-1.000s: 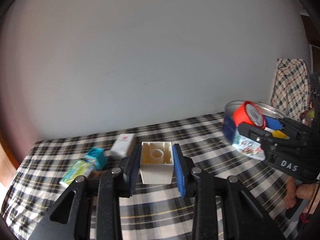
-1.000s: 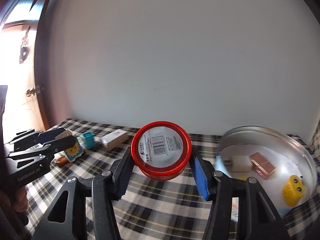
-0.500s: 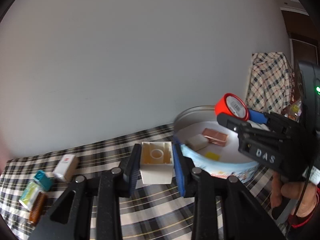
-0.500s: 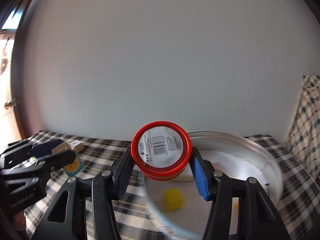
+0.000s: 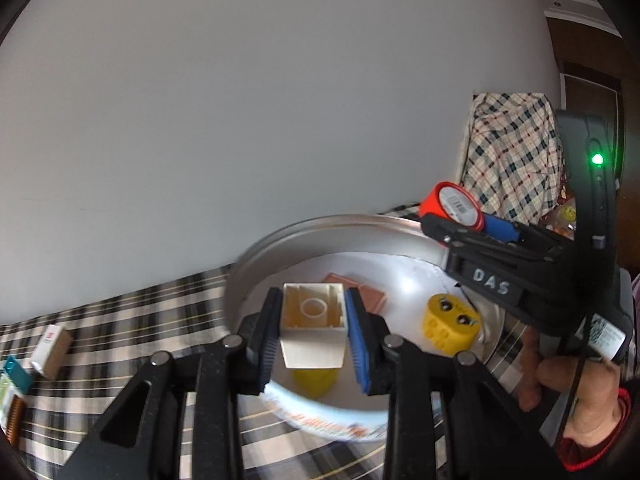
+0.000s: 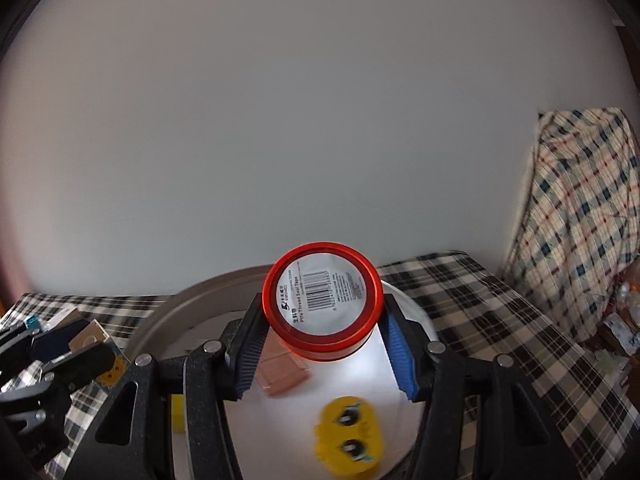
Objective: Organize rigid objects
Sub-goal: 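Lower the white square block and red tape roll into the tin, opening both grippers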
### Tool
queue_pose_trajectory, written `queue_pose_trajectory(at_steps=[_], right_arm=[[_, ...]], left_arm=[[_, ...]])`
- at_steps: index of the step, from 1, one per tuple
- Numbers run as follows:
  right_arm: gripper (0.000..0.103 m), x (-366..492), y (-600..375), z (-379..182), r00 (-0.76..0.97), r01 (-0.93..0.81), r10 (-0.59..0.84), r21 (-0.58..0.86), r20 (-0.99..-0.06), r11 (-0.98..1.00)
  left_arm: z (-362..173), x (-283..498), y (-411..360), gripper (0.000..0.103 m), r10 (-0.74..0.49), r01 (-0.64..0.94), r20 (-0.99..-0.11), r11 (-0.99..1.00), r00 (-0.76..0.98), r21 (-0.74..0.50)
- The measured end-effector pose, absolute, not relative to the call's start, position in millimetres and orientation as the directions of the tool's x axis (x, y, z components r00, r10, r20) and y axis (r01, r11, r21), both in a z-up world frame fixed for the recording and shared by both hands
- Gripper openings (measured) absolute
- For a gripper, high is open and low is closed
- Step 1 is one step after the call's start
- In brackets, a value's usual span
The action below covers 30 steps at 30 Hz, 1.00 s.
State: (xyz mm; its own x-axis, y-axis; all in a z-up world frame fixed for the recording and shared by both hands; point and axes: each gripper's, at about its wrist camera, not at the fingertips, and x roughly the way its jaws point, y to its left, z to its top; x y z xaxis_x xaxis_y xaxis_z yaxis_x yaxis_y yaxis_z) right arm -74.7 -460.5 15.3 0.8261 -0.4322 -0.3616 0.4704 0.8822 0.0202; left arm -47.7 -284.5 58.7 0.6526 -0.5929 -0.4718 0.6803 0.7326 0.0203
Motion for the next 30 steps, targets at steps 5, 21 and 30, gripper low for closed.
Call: queue_pose_trajectory(at_steps=[5,21,30], right_arm=[[0.057,-68,-483,4,0.793,0.499,-0.445,0.025,-0.416,0.866],[0.057,-60,-507,-8,0.74,0.53,-0.46,0.005,-0.492,0.848],[0.058,-56,-494,-7,0.745,0.508,-0.459,-0.034,-0.485,0.86]], left_arm=[[46,-45,-318,0.03,-0.582,0.686,-0.517,0.728,0.628,0.013],[23,-38,-359,0.03,-0.51,0.648,-0.585,0.761,0.631,0.035],[11,-29,-357,0.03,-0.457,0.609,-0.601,0.791,0.656,0.062]])
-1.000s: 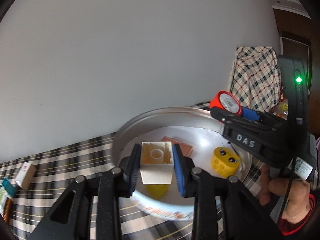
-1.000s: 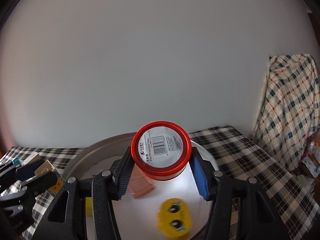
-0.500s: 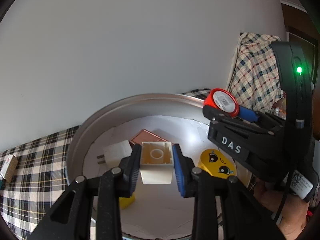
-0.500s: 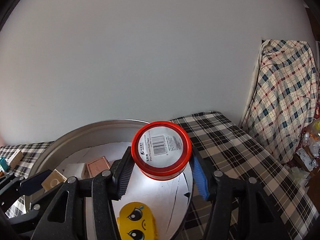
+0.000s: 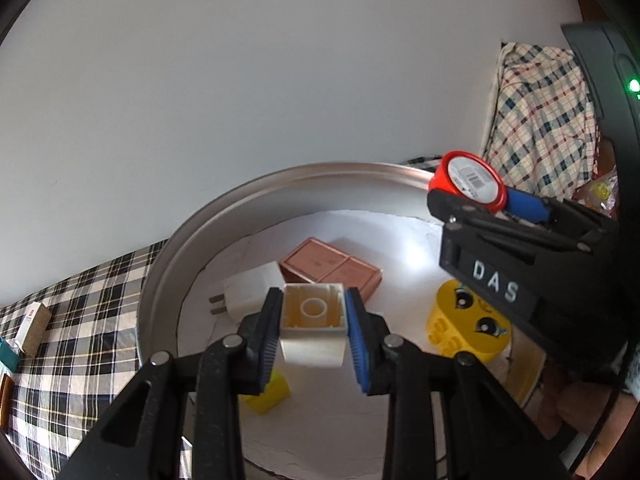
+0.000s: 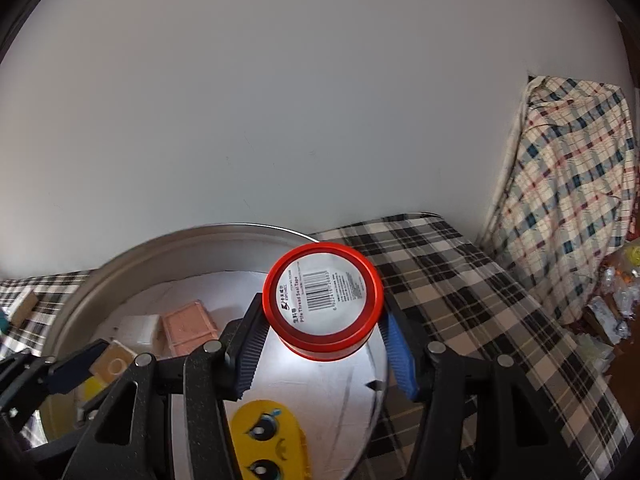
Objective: Organize rigid objects
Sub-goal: 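Lower the white square block and red tape roll into the tin, opening both grippers, then withdraw both grippers from the tin toward the remaining objects on the bed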
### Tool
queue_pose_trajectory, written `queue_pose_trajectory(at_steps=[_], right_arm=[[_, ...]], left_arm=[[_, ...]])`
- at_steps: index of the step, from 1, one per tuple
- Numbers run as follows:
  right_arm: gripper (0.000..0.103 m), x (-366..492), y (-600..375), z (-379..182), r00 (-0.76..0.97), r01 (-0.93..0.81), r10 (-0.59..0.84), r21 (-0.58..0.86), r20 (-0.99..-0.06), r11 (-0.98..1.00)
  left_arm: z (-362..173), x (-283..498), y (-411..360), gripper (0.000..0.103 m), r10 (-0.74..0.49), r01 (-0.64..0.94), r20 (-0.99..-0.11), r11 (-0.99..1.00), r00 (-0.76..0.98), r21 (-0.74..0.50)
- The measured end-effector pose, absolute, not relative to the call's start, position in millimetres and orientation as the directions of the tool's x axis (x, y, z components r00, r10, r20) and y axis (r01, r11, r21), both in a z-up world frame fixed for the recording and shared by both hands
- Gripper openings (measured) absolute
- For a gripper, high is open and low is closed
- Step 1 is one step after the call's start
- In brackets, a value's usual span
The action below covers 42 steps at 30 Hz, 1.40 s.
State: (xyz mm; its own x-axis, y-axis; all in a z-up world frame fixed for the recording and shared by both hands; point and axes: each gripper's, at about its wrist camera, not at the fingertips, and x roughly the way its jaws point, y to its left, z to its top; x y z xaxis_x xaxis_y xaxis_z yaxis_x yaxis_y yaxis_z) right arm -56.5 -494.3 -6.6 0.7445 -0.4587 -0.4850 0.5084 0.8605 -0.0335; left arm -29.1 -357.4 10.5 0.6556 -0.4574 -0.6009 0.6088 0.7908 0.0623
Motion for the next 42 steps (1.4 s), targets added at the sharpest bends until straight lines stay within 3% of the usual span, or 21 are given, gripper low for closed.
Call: queue_pose_trajectory(at_steps=[5,7,8,9,10,12,15,19,25,34,42], right_arm=[[0.058,-44,-487,-16,0.72,0.478,-0.44,-0.076,-0.536,0.875],[0.058,-46,-488,-16,0.725,0.479,-0.435,-0.063,-0.535,0.876],[0.059,-46,-489,-16,0.728,0.478,-0.428,-0.052,-0.536,0.877],[0.06,-47,-491,-15,0.738,0.47,-0.413,-0.033,-0.534,0.882],[0.061,-50,-492,-14,0.749,0.464,-0.398,-0.009,-0.53,0.886],[0.073,-54,-494,-9,0.763,0.47,-0.397,0.017,-0.511,0.882],[0.074,-72,-503,4,0.81,0.49,-0.401,0.118,-0.428,0.864],[0.075,-107,-521,18,0.796,0.593,-0.523,0.224,-0.305,0.773],[0.075,-119,-539,11,0.769,0.638,-0.557,0.311,-0.315,0.704],[0.075,-133,-502,12,0.771,0.637,-0.599,0.24,-0.217,0.733],[0.075,-142,-460,12,0.751,0.659,-0.636,0.154,-0.176,0.736]], left_arm=[[5,-24,-356,0.031,-0.441,0.595,-0.619,0.802,0.65,0.054],[5,-22,-354,0.048,-0.441,0.589,-0.616,0.807,0.652,0.046],[6,-22,-353,0.073,-0.442,0.586,-0.612,0.809,0.656,0.044],[7,-24,-350,0.09,-0.439,0.575,-0.599,0.817,0.669,0.045],[8,-25,-349,0.094,-0.439,0.568,-0.586,0.822,0.681,0.045],[14,-30,-345,0.096,-0.443,0.559,-0.542,0.827,0.714,0.06],[18,-32,-340,0.098,-0.422,0.536,-0.513,0.84,0.747,0.089],[20,-25,-324,0.099,-0.399,0.492,-0.506,0.869,0.764,0.058],[16,-20,-300,0.099,-0.363,0.451,-0.511,0.891,0.779,0.054],[16,-35,-262,0.099,-0.283,0.373,-0.425,0.917,0.86,0.144],[14,-31,-229,0.099,-0.249,0.334,-0.429,0.933,0.869,0.134]])
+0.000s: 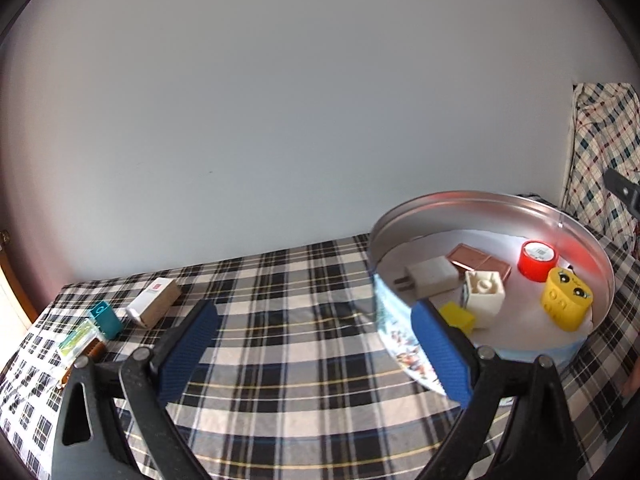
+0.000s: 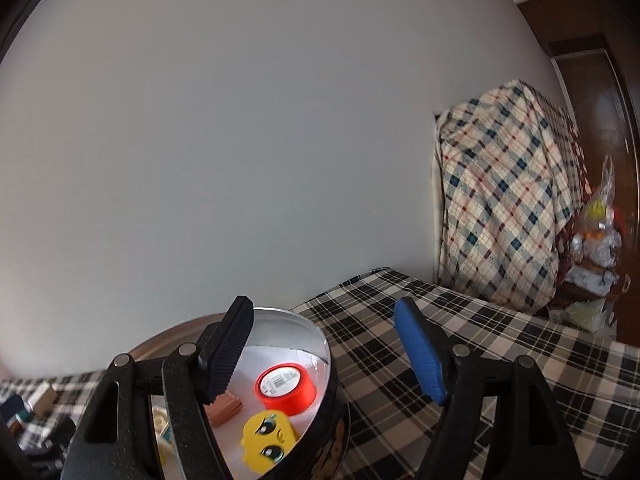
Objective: Organize rigid objects
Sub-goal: 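Withdraw both grippers from the tin toward the remaining objects on the bed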
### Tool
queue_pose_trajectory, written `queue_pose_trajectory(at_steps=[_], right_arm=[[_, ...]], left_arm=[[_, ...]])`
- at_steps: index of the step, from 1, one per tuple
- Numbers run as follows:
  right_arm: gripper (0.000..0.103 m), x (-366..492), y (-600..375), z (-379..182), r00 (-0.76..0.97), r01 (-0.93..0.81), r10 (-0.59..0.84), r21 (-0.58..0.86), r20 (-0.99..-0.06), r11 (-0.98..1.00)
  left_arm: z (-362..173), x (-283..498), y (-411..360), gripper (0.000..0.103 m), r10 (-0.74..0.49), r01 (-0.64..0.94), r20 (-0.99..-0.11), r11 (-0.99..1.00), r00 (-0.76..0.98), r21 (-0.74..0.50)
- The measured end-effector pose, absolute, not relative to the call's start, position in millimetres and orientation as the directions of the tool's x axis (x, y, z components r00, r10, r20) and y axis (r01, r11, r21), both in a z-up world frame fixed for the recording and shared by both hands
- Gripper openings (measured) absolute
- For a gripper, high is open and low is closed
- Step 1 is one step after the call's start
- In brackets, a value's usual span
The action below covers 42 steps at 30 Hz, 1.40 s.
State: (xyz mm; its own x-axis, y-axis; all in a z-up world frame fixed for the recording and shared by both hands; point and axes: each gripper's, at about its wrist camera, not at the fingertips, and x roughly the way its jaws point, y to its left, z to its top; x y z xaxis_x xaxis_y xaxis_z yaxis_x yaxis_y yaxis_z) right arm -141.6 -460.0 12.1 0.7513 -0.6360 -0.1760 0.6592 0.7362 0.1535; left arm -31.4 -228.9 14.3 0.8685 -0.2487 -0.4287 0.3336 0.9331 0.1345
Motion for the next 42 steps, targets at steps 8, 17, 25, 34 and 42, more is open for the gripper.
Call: queue_pose_trajectory(at_steps=[8,17,25,34,42], right_arm=[[0.075,-152,-431,9,0.765,0.642,-0.619,0.127,-0.177,0.756],[0.075,-150,-395,2,0.81,0.577,-0.535,0.162,-0.239,0.801],[0.075,-110,-326,-10,0.881,0.412,-0.339,0.183,-0.33,0.893],[0.075,-66,-250,-19,0.908,0.291,-0.216,0.167,-0.36,0.942],[0.075,-25,-184,-28,0.909,0.186,-0.098,0.184,-0.405,0.965]], left_arm=[[14,-39,-209,0.099,-0.242,0.341,-0.422,0.923,0.874,0.176],[11,-32,-158,0.099,-0.219,0.33,-0.441,0.924,0.871,0.194],[8,-14,-99,0.099,-0.155,0.277,-0.426,0.93,0.891,0.241],[4,24,-20,0.099,-0.088,0.194,-0.476,0.964,0.875,0.179],[-4,57,50,0.099,-0.021,0.125,-0.496,0.976,0.868,0.177]])
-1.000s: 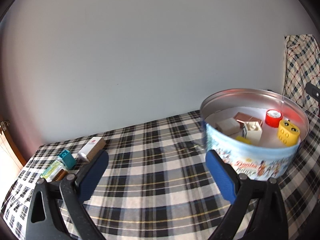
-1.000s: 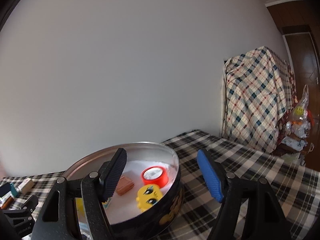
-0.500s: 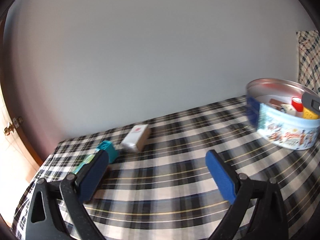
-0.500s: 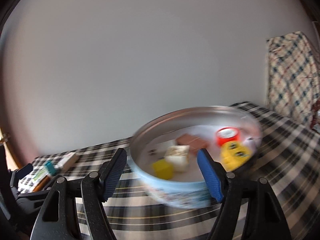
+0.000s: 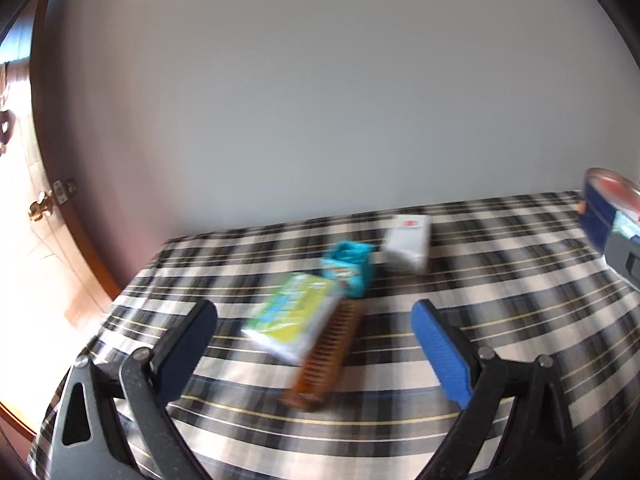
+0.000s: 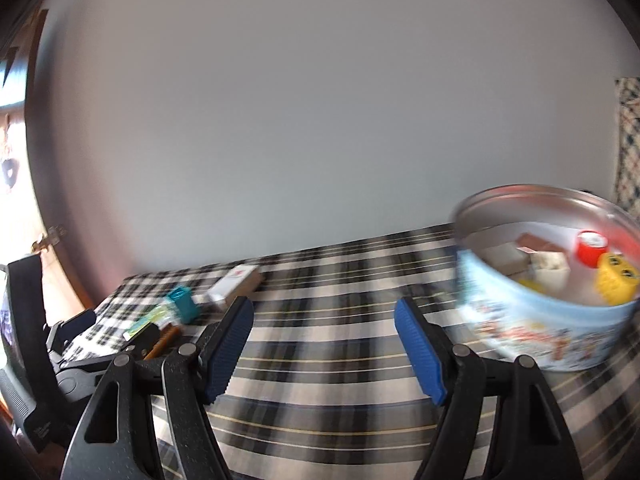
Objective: Organize rigid objects
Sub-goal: 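Withdraw both grippers from the tin toward the remaining objects on the bed, then grasp the green floss box with the left gripper while the right grasps the brown comb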
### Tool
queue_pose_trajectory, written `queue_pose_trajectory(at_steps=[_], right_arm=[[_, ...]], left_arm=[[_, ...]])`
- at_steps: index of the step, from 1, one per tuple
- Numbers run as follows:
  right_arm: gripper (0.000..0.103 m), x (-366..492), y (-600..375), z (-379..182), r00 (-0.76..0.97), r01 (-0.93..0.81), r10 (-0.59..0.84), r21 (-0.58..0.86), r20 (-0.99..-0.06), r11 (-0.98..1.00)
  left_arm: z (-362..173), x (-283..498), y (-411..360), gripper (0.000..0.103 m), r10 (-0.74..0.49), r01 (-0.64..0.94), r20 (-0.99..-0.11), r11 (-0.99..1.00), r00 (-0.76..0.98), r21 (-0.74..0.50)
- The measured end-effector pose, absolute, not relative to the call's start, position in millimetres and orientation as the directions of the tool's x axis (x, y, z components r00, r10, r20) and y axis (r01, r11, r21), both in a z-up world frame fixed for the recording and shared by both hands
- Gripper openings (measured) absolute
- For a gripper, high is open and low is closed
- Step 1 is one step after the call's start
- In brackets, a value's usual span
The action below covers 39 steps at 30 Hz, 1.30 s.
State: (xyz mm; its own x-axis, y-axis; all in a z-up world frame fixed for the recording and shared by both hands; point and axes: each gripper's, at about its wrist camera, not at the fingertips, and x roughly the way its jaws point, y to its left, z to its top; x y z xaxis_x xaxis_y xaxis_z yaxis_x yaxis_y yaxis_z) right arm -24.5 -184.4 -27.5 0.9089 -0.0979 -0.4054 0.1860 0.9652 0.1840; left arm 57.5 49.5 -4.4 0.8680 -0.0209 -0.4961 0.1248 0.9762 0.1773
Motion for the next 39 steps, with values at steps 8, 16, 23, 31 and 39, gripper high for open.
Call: queue_pose_trajectory(at_steps=[8,16,23,31,39], right_arm=[[0.075,32,-95,-45,0.843,0.004,0.095,0.182,-0.529,0.983],[0.075,80,-19,-76,0.697,-0.091,0.199,0.189,-0.689,0.978],[0.075,111,14,-90,0.627,-0.098,0.18,0.153,-0.758,0.983],[0.027,111,-18,-86,0.617,-0.135,0.172,0.111,-0.768,0.985],[0.026,90,-59,-79,0.63,-0.163,0.234,0.169,-0.74,0.972]], left_arm=[[-14,103,142,0.099,0.101,-0.013,-0.535,0.986,0.839,0.165],[-18,130,201,0.099,0.185,-0.133,-0.549,0.982,0.815,0.134],[-15,128,201,0.099,0.184,-0.128,-0.537,0.982,0.824,0.14],[-13,124,189,0.099,0.138,-0.059,-0.534,0.985,0.834,0.162],[-19,121,171,0.099,0.04,0.054,-0.568,0.988,0.822,0.147]])
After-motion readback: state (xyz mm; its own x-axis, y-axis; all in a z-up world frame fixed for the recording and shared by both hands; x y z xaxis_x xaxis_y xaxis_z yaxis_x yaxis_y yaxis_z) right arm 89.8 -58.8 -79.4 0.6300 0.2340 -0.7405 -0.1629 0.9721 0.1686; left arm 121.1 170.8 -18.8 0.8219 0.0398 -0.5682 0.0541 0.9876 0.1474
